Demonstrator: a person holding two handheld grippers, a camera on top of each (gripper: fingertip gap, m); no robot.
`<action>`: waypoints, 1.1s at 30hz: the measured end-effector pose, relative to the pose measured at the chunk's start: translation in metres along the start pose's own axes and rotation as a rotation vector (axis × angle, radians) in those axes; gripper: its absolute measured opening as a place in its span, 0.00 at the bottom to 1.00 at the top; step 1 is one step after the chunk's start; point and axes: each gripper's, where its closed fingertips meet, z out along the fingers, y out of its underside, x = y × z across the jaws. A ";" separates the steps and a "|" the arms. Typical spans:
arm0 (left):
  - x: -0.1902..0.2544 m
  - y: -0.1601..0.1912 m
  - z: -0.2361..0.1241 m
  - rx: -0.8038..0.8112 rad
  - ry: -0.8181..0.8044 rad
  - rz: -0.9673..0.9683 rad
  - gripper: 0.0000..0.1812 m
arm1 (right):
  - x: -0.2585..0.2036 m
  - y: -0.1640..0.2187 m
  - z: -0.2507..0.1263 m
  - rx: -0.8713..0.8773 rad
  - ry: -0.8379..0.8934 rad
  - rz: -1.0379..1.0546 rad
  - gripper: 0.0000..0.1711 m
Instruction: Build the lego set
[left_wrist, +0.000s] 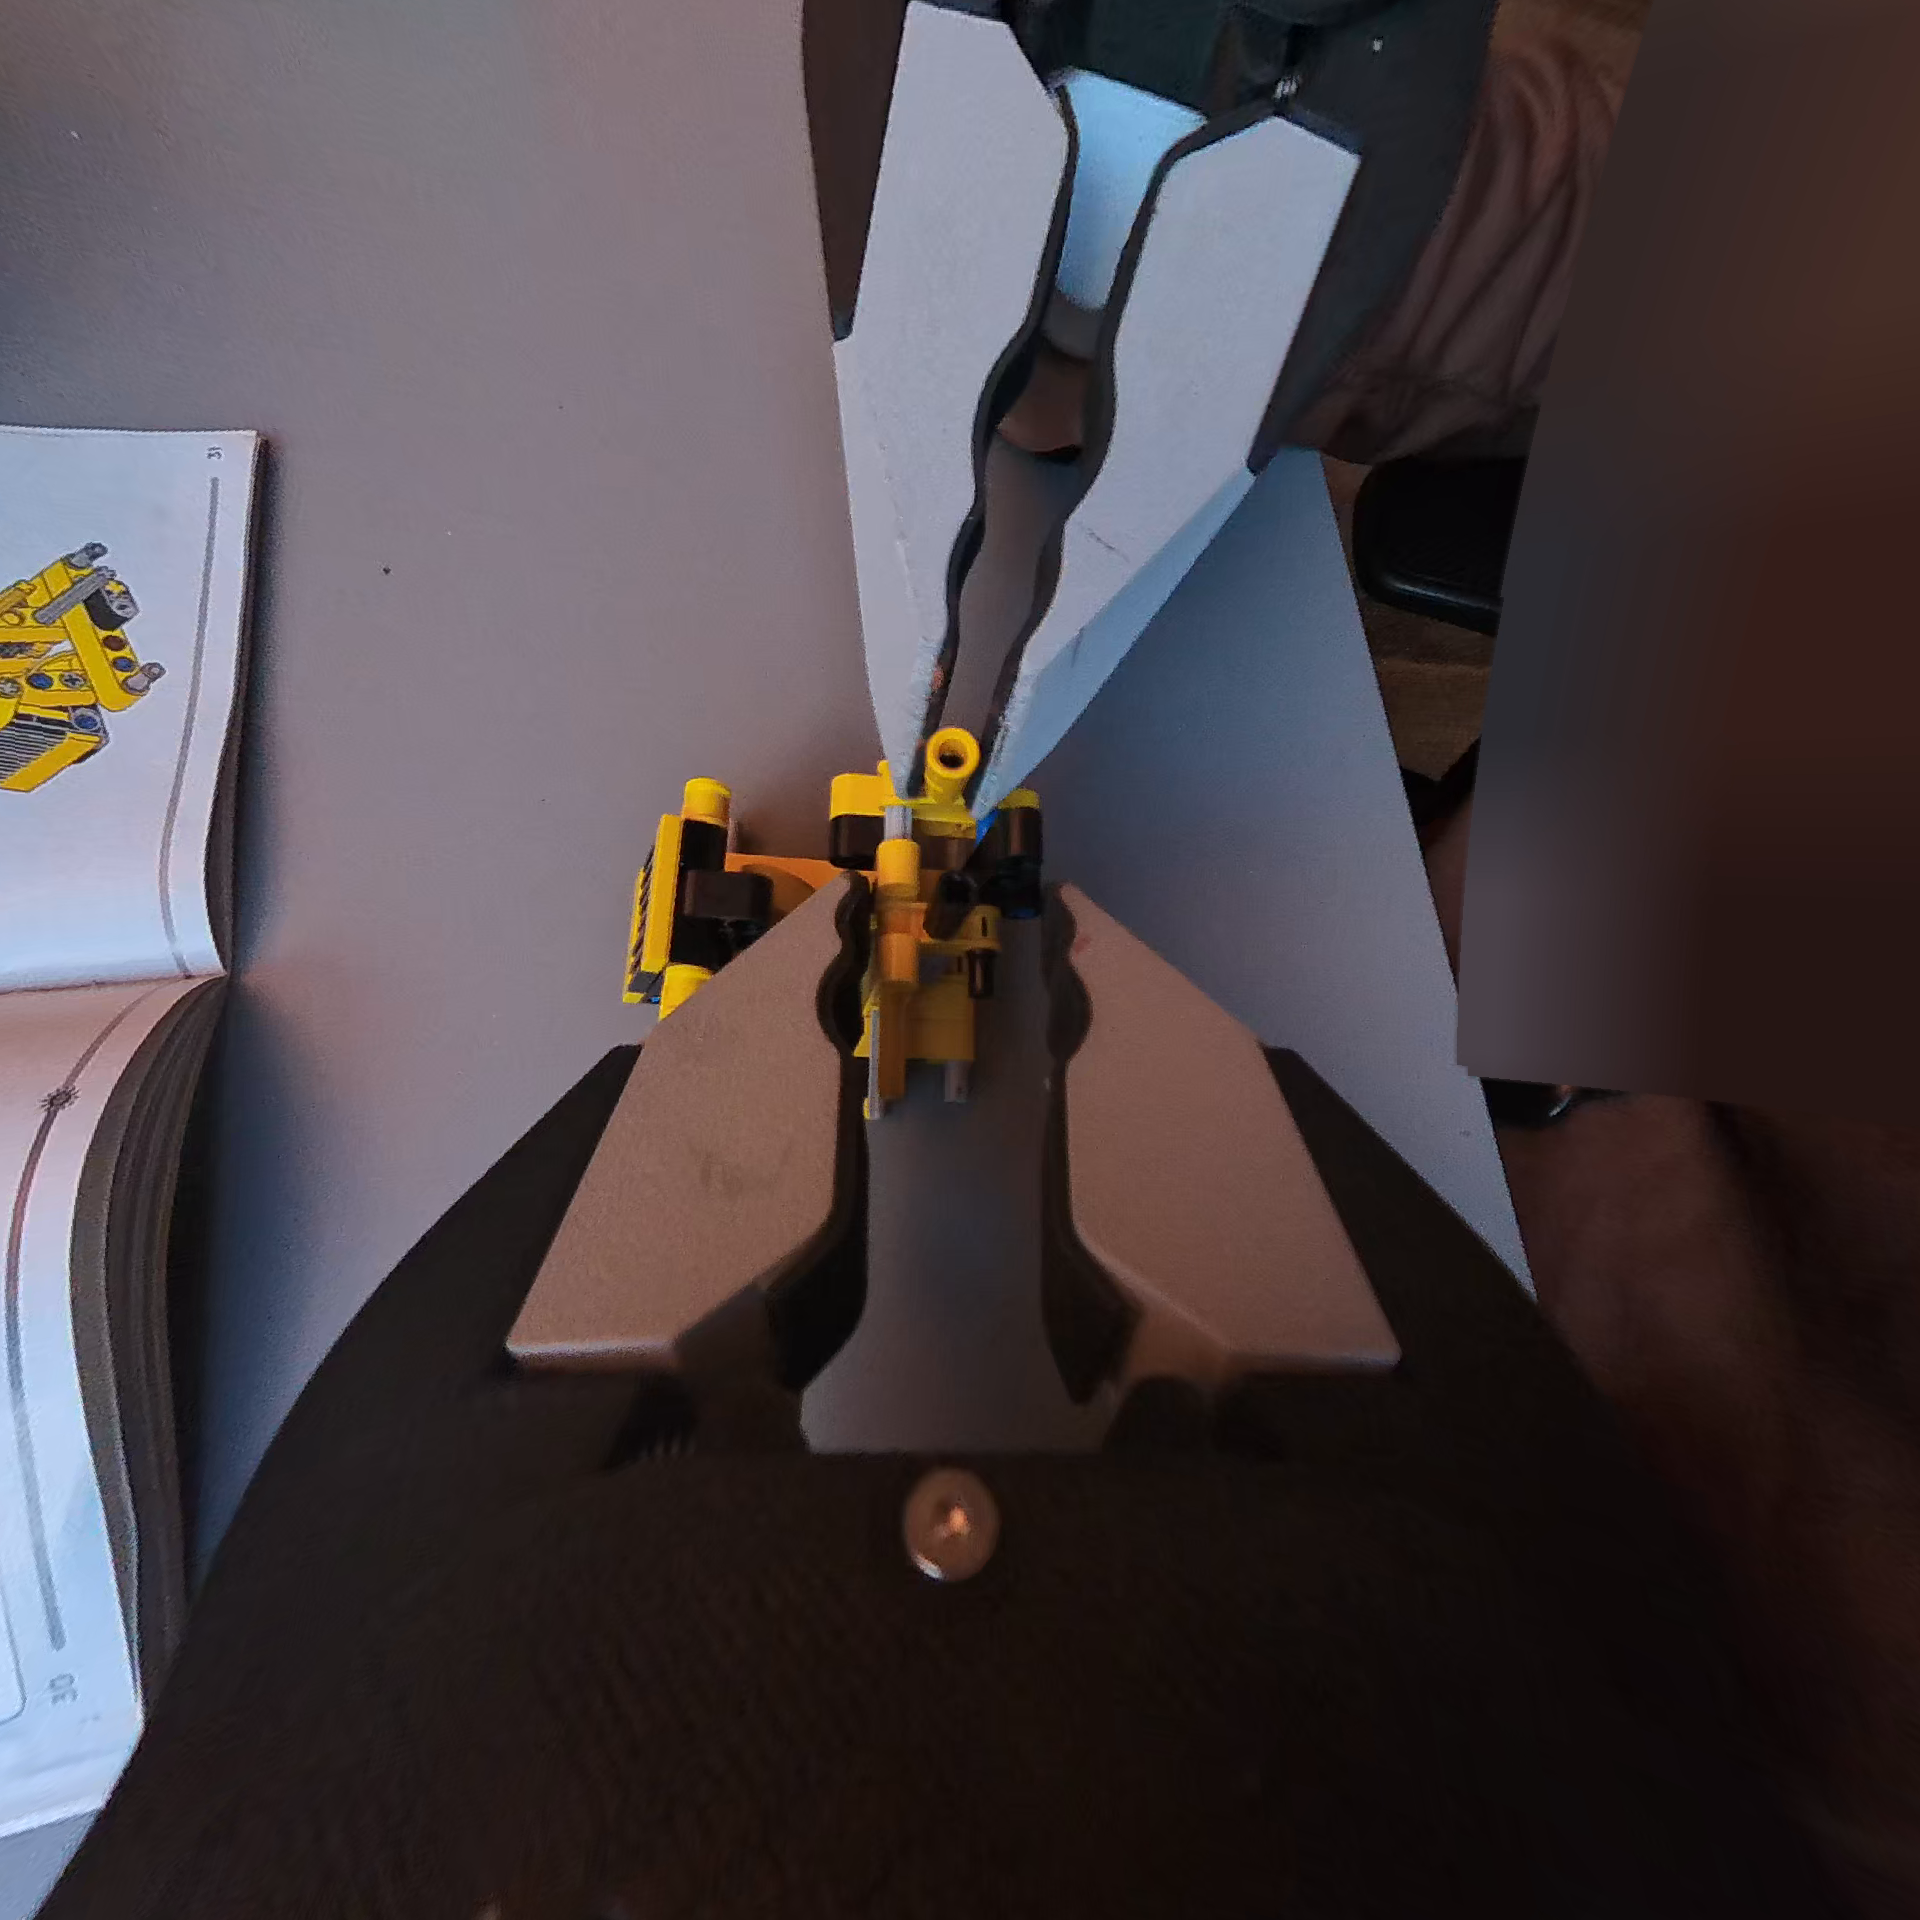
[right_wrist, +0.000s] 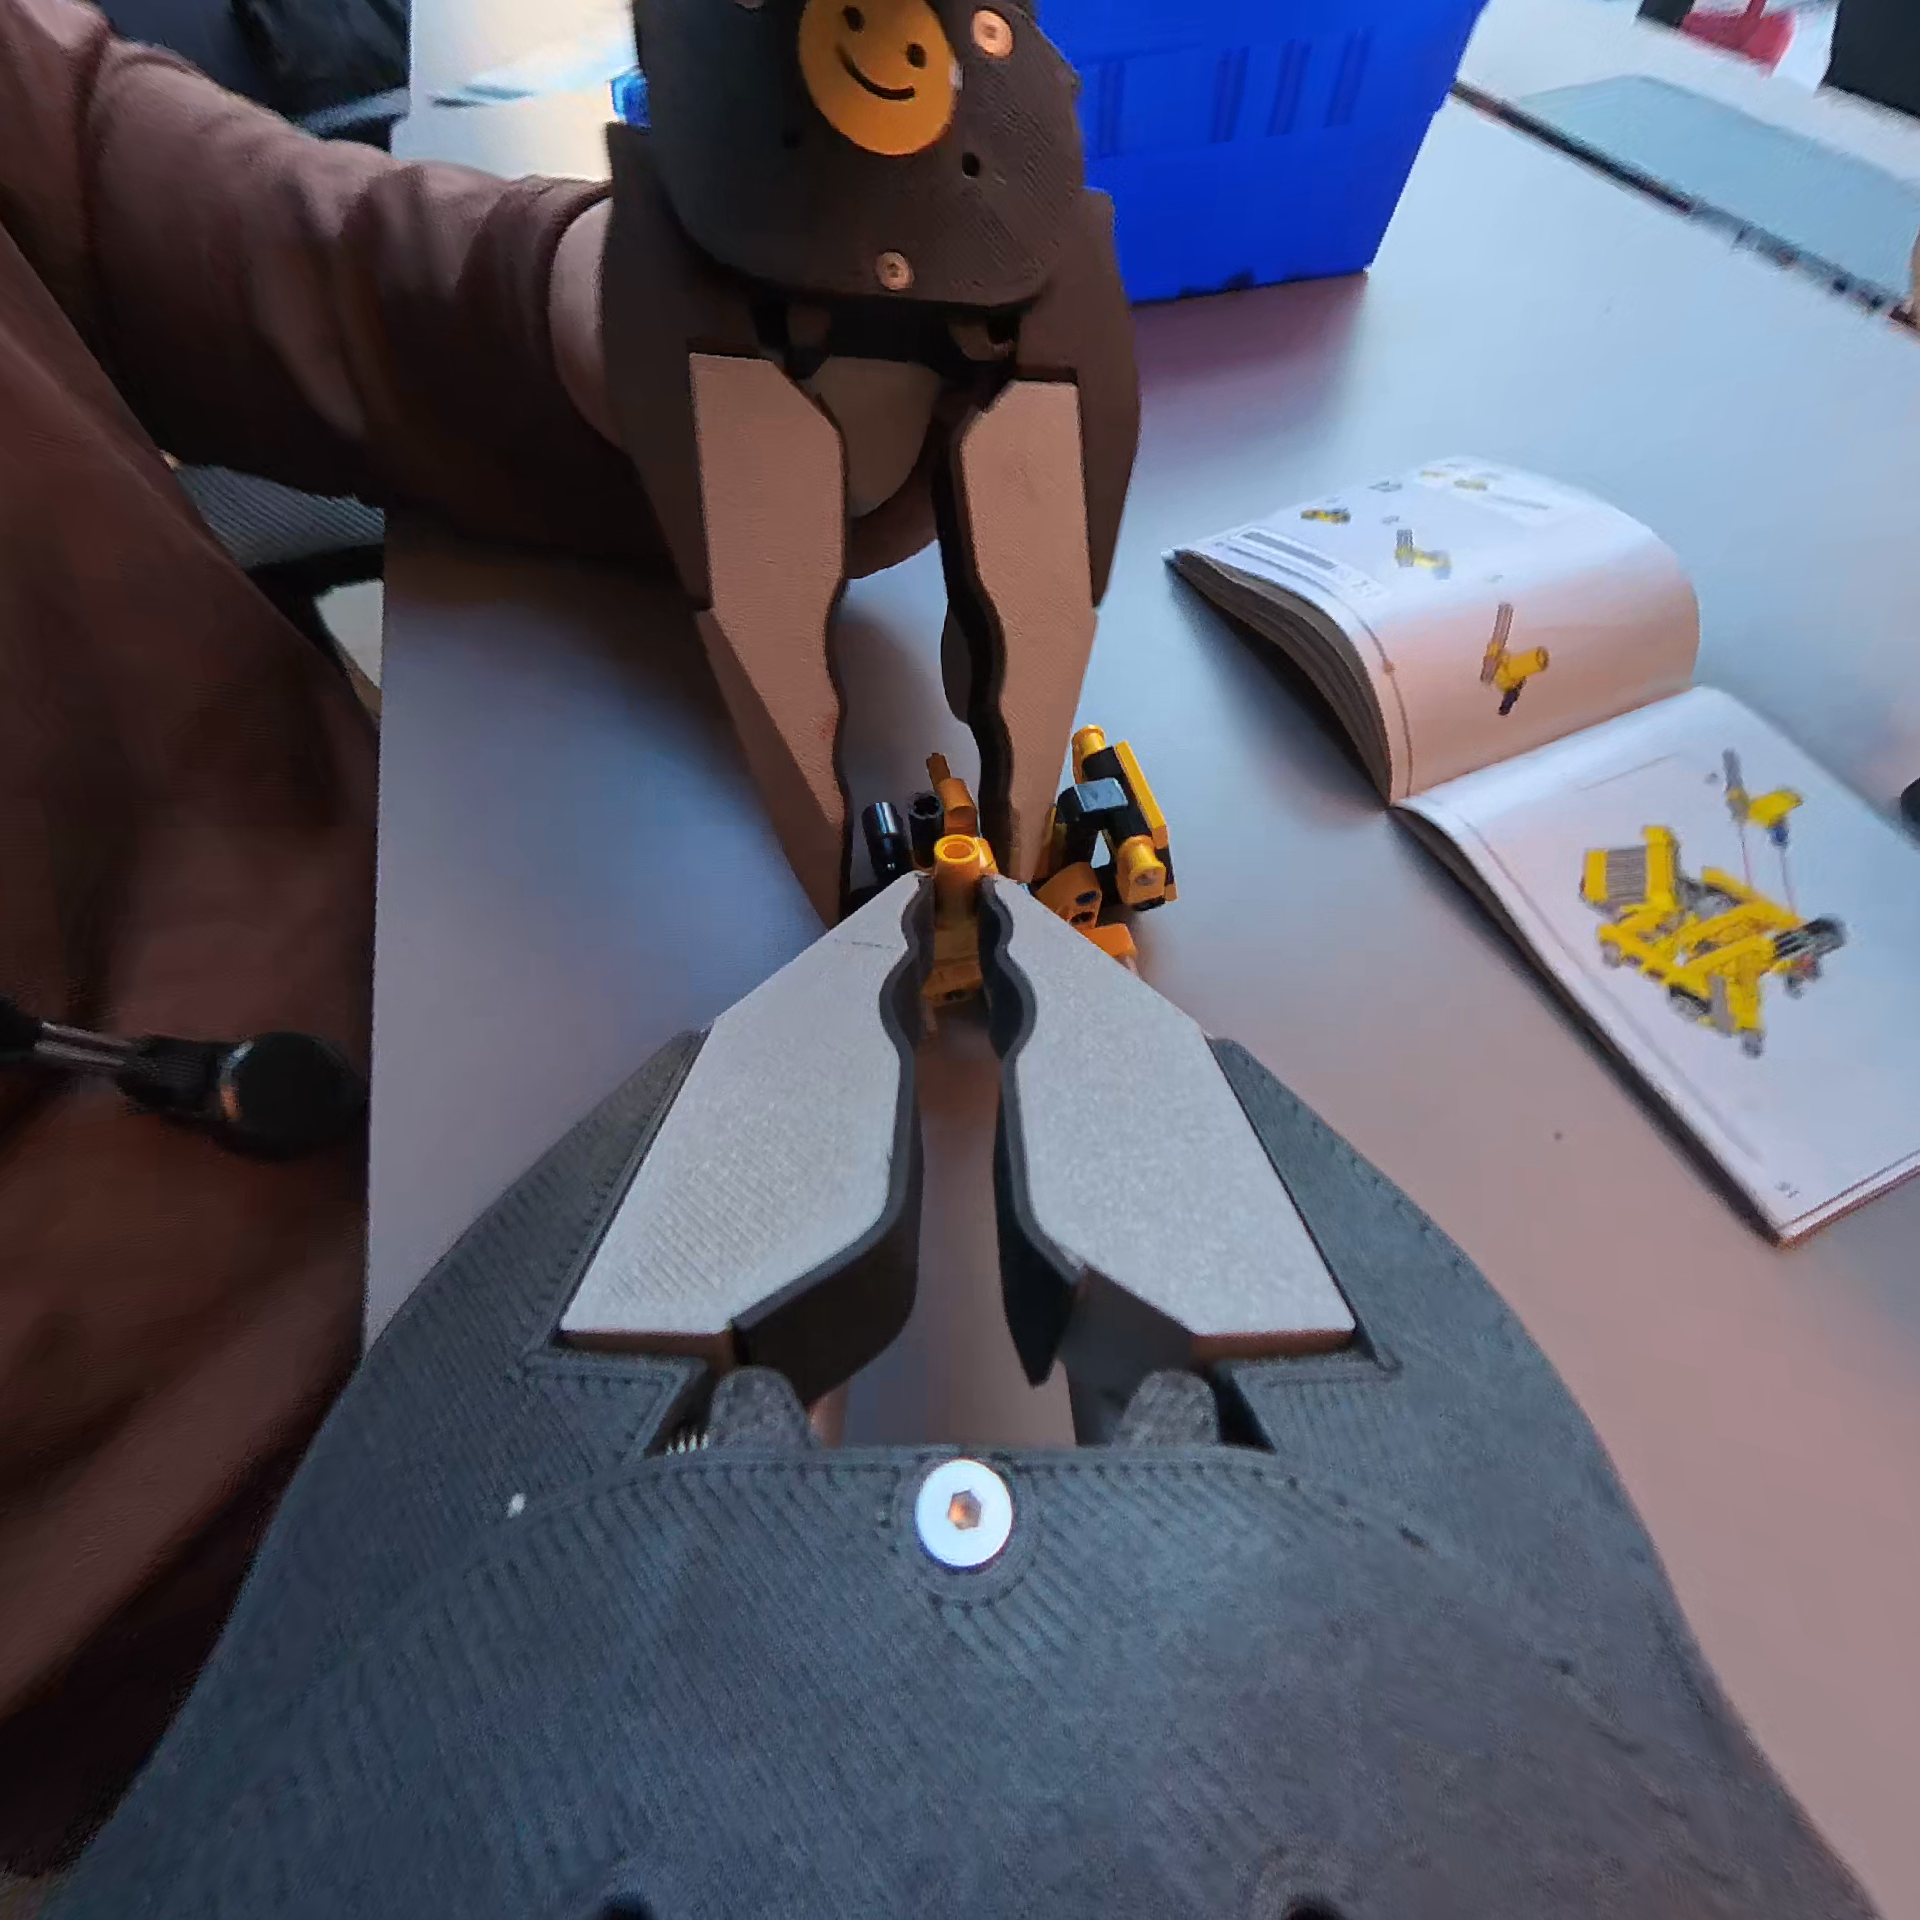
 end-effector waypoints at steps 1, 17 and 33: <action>0.000 0.000 0.000 0.001 0.005 -0.003 0.17 | 0.000 -0.001 0.000 0.002 0.008 -0.025 0.02; -0.001 0.000 0.001 0.038 0.033 -0.021 0.17 | -0.001 0.000 0.000 -0.004 -0.079 0.042 0.08; -0.002 0.001 0.000 0.038 0.037 -0.011 0.17 | -0.004 0.004 0.001 -0.039 -0.073 -0.043 0.02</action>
